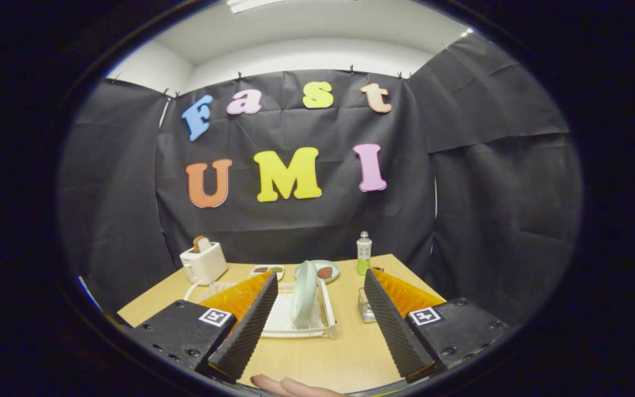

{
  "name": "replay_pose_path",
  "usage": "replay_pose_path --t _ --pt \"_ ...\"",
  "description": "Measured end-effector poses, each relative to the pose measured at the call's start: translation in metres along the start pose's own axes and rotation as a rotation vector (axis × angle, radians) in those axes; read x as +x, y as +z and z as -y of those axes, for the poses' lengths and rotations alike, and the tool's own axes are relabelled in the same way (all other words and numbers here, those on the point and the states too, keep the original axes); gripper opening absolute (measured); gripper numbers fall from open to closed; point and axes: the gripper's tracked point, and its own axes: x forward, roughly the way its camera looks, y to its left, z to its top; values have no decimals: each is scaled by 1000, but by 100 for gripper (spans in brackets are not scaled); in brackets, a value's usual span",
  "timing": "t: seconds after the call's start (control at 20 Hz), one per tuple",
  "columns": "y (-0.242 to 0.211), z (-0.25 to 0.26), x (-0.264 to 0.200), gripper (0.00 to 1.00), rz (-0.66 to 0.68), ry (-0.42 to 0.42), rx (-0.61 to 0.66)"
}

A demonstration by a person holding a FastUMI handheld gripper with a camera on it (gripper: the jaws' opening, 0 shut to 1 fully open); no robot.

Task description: Take the plate from the dish rack, then take the spoon from the basket and place it into the plate.

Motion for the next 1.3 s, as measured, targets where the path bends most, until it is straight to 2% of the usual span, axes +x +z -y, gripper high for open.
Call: replay_pose_path --t 0.25,0.6,0.85,1.0,1.15,1.3 --pt "-3 -13 60 100 -173 -13 -96" --pt "-2 -16 153 100 -396 -105 -199" --pt "-11 -26 211 99 -616 -139 -301" --pt "-20 -18 237 92 -769 -201 -343" --pt "-32 -14 248 83 -928 -205 -344" --pt "-37 -6 259 67 -1009 -227 -324"
